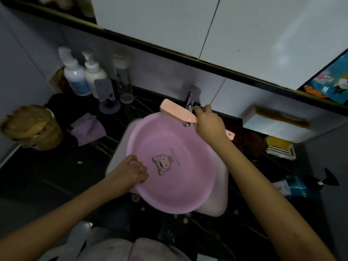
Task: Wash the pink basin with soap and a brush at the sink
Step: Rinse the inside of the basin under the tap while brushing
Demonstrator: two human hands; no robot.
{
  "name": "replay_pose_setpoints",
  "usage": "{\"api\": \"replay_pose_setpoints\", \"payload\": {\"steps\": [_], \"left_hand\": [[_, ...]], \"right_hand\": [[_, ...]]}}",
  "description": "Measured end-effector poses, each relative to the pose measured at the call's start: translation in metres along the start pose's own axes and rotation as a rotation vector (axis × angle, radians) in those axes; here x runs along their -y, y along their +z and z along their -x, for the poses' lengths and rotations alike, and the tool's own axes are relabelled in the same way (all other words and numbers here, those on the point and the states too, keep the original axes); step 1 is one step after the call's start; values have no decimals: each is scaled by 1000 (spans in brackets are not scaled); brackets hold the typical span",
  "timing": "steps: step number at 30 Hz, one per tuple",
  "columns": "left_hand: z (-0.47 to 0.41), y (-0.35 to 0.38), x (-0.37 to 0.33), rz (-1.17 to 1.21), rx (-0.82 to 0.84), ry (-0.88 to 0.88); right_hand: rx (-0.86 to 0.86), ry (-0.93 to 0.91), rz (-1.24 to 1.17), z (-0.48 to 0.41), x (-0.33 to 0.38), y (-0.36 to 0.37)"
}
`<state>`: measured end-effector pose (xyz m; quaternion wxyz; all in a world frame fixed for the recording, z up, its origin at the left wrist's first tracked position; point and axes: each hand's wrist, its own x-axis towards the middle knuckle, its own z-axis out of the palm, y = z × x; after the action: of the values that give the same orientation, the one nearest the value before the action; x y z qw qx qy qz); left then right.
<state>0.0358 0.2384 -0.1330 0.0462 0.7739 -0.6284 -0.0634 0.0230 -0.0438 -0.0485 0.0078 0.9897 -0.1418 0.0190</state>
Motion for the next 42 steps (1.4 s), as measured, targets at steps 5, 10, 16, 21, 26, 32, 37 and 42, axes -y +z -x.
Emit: {"api": "replay_pose_setpoints", "payload": {"steps": [5, 10, 16, 21, 26, 32, 37, 42], "left_hand": [[-7, 13, 9, 21, -154, -240], [-11, 4, 10, 270, -236, -619], [-13, -5, 21, 1013, -342, -894], [-21, -7, 23, 1166, -461, -994], [-27, -4, 19, 1033, -460, -964], [-30, -8, 11, 1036, -486, -953], [-32, -14, 7, 1002, -479, -933], [-32, -18, 5, 970, -471, -926]], "right_hand": [[-72, 67, 46, -26, 17, 7], [-106, 63, 18, -52, 3, 2], [-72, 39, -93, -70, -1, 4], [-61, -18, -138, -75, -5, 2], [-41, -46, -151, -80, -4, -7], [16, -39, -103, -84, -4, -14], [39, -47, -112, -85, -5, -16], [57, -30, -127, -85, -2, -18]]}}
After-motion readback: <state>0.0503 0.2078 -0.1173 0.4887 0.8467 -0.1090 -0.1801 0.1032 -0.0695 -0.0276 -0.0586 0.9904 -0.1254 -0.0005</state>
